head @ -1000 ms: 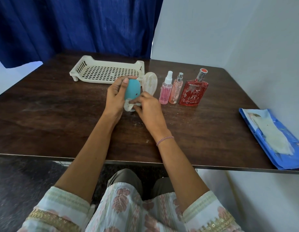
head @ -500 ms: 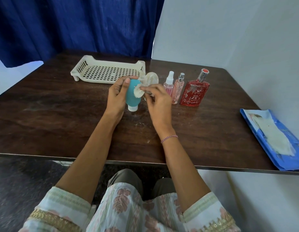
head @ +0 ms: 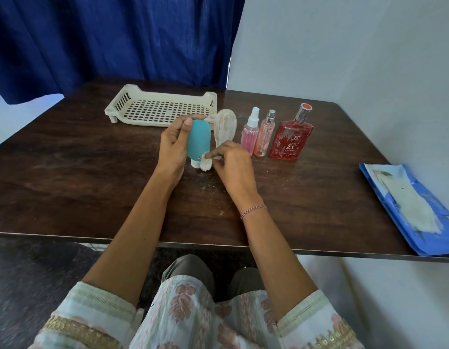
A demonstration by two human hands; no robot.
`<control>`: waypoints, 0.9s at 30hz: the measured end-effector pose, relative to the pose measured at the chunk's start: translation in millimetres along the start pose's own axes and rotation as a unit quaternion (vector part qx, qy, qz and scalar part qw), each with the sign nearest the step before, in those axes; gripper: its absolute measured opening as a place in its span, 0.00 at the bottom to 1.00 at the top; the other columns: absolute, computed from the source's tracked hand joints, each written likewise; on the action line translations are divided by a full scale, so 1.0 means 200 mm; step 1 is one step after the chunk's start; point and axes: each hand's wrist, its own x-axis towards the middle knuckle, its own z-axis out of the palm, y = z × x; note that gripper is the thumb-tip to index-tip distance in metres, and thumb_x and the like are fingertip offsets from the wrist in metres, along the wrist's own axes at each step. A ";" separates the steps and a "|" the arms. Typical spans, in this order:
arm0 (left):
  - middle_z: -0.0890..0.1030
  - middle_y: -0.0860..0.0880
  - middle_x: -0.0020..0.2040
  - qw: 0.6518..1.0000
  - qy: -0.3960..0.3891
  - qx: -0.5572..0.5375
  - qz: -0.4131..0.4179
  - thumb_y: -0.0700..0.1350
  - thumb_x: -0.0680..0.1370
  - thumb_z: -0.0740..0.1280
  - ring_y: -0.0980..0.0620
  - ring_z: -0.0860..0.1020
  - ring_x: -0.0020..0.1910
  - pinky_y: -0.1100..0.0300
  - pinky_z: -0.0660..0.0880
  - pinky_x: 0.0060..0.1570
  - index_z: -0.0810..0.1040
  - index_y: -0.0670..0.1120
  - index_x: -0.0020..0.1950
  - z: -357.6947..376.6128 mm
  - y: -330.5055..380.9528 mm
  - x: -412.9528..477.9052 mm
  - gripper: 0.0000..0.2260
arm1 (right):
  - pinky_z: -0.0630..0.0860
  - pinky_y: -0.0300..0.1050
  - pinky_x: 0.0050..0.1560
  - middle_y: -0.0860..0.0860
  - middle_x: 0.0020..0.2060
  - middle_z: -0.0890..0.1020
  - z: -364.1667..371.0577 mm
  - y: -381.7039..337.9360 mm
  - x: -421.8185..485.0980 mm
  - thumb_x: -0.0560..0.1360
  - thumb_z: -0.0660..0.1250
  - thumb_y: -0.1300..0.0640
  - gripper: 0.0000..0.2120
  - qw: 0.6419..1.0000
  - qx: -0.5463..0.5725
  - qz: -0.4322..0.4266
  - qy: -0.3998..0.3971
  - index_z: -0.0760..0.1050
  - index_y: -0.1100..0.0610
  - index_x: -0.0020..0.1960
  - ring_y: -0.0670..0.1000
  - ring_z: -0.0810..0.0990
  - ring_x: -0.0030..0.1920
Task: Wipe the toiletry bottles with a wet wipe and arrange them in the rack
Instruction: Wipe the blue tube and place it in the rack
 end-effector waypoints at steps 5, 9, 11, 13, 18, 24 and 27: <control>0.80 0.54 0.55 1.000 0.005 0.000 -0.007 0.46 0.82 0.57 0.59 0.76 0.54 0.60 0.75 0.53 0.78 0.48 0.55 -0.01 -0.02 0.01 0.10 | 0.77 0.47 0.53 0.53 0.48 0.79 0.02 -0.01 -0.03 0.70 0.71 0.64 0.07 0.998 -0.028 -0.010 -0.050 0.83 0.57 0.48 0.52 0.78 0.49; 0.79 0.57 0.55 1.000 0.008 0.009 -0.011 0.45 0.82 0.58 0.61 0.76 0.54 0.59 0.75 0.54 0.78 0.44 0.57 0.00 0.00 0.00 0.11 | 0.77 0.47 0.53 0.53 0.50 0.77 0.03 -0.06 -0.04 0.72 0.70 0.61 0.09 0.997 -0.018 -0.013 -0.076 0.82 0.57 0.52 0.52 0.78 0.49; 0.79 0.57 0.55 1.000 0.005 0.017 -0.013 0.46 0.82 0.58 0.59 0.76 0.56 0.57 0.75 0.56 0.78 0.44 0.58 0.00 -0.01 0.00 0.12 | 0.76 0.48 0.52 0.54 0.49 0.77 0.04 -0.07 -0.05 0.73 0.69 0.60 0.10 0.995 -0.017 -0.019 -0.100 0.81 0.57 0.54 0.53 0.78 0.48; 0.79 0.57 0.55 1.000 0.001 0.015 -0.012 0.46 0.82 0.58 0.59 0.76 0.56 0.56 0.75 0.56 0.78 0.44 0.58 0.00 -0.01 0.00 0.11 | 0.75 0.47 0.51 0.54 0.48 0.77 0.02 -0.05 -0.04 0.72 0.69 0.60 0.10 0.993 0.020 0.003 -0.115 0.82 0.56 0.52 0.53 0.78 0.48; 0.79 0.55 0.55 1.000 0.008 0.014 0.004 0.44 0.83 0.57 0.61 0.77 0.54 0.63 0.75 0.54 0.78 0.42 0.58 0.01 0.01 0.00 0.11 | 0.70 0.36 0.43 0.52 0.46 0.80 -0.05 0.01 0.01 0.70 0.70 0.59 0.06 0.984 0.120 0.127 -0.023 0.81 0.54 0.48 0.47 0.76 0.44; 0.80 0.58 0.52 1.000 -0.002 0.010 -0.003 0.44 0.83 0.56 0.63 0.77 0.51 0.65 0.76 0.49 0.77 0.43 0.57 0.01 0.01 -0.01 0.11 | 0.75 0.39 0.52 0.53 0.52 0.78 -0.04 0.03 0.01 0.76 0.63 0.61 0.14 0.979 0.140 0.147 0.019 0.78 0.54 0.61 0.49 0.77 0.49; 0.80 0.57 0.52 1.000 -0.006 0.004 0.002 0.43 0.83 0.56 0.61 0.77 0.50 0.66 0.75 0.47 0.77 0.42 0.56 0.01 0.01 -0.01 0.11 | 0.74 0.34 0.48 0.51 0.47 0.75 -0.04 0.01 0.02 0.77 0.63 0.62 0.16 0.976 0.175 0.114 0.059 0.76 0.52 0.63 0.45 0.73 0.43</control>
